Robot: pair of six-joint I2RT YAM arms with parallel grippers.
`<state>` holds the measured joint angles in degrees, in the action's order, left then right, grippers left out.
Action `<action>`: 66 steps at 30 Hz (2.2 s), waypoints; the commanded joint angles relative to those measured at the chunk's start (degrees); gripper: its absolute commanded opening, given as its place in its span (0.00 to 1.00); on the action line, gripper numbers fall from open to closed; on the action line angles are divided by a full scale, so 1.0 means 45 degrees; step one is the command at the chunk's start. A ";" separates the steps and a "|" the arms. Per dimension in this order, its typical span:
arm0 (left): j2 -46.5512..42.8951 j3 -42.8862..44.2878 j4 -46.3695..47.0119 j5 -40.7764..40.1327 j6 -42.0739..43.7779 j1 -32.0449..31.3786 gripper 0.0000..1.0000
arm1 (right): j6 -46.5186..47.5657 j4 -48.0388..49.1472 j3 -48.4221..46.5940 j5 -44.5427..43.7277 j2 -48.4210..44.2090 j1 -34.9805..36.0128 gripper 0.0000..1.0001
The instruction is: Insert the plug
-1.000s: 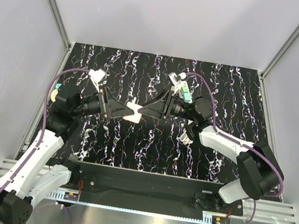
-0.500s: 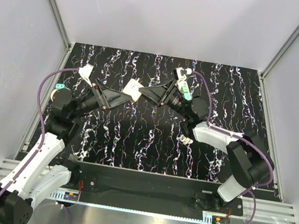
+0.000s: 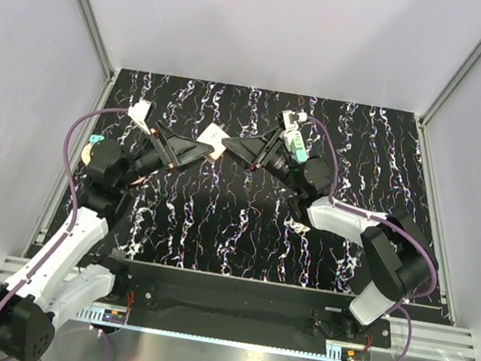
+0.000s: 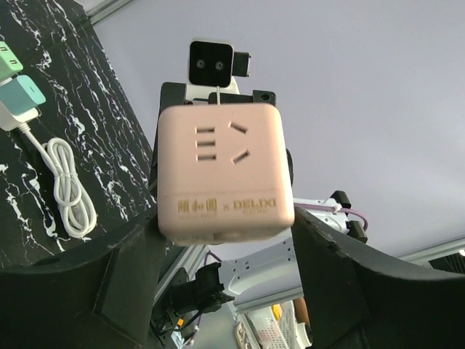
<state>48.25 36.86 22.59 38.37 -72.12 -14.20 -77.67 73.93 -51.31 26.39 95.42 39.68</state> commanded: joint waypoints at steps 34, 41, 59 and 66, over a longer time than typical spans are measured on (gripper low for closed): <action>0.1407 0.7981 -1.6973 -1.1326 1.7489 0.2276 0.00 | -0.0924 0.3026 0.4155 0.5029 -0.2237 -0.1357 1.00; 0.2809 0.7922 -1.6037 -1.1614 1.8057 0.4265 0.00 | 0.0987 -0.0988 0.4429 0.5171 -0.4168 -0.1396 1.00; 0.6464 0.8312 -1.4063 -1.0326 2.0048 0.6572 0.00 | 0.2455 -0.4027 0.4898 0.4506 -0.5910 -0.1396 1.00; 0.8417 0.9579 -1.4843 -0.8689 2.0421 0.7196 0.00 | 0.2435 -0.4066 0.4976 0.4350 -0.5833 -0.1416 1.00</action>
<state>84.33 75.29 -44.80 -6.44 17.89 16.40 -67.07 54.52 -29.19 47.00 69.97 33.63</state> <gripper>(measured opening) 0.611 0.994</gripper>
